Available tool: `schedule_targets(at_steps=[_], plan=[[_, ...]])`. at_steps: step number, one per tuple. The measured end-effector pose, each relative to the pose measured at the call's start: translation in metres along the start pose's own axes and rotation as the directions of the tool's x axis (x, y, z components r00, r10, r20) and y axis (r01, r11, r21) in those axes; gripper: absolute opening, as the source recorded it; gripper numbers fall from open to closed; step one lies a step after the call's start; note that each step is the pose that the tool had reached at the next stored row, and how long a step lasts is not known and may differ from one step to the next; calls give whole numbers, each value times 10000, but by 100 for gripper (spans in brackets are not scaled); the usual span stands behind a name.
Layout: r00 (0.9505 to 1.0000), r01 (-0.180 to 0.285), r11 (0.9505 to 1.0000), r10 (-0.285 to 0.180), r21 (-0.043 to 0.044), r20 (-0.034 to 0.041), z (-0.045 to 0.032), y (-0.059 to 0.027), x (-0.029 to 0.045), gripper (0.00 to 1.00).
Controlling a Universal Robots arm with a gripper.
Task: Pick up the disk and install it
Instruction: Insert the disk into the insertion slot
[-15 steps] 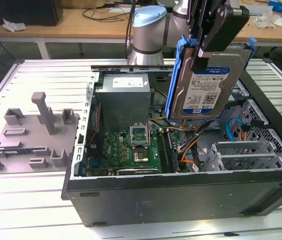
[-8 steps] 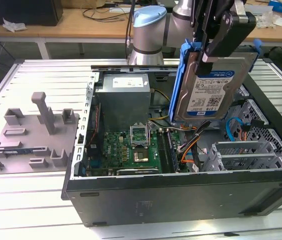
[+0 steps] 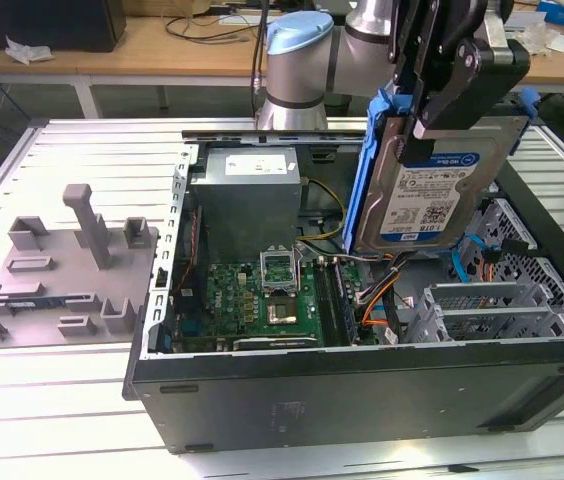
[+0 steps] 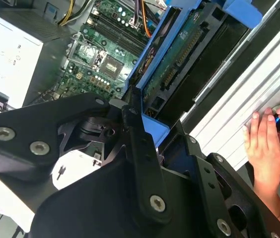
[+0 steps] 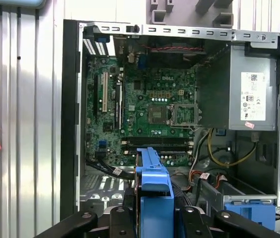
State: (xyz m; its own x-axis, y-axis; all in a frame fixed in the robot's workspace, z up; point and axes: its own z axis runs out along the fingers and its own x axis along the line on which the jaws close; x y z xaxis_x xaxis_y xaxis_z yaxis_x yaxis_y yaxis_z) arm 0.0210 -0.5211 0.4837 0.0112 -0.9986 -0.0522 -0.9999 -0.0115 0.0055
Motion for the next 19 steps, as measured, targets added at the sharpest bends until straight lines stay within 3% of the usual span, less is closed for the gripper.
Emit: schedule_targets(at_steps=[8, 19], plan=[[10000, 0, 10000, 0, 5, 64, -2, -67, 89, 37], [9998, 1, 10000, -1, 6, 190, -7, -199, 320, 37]])
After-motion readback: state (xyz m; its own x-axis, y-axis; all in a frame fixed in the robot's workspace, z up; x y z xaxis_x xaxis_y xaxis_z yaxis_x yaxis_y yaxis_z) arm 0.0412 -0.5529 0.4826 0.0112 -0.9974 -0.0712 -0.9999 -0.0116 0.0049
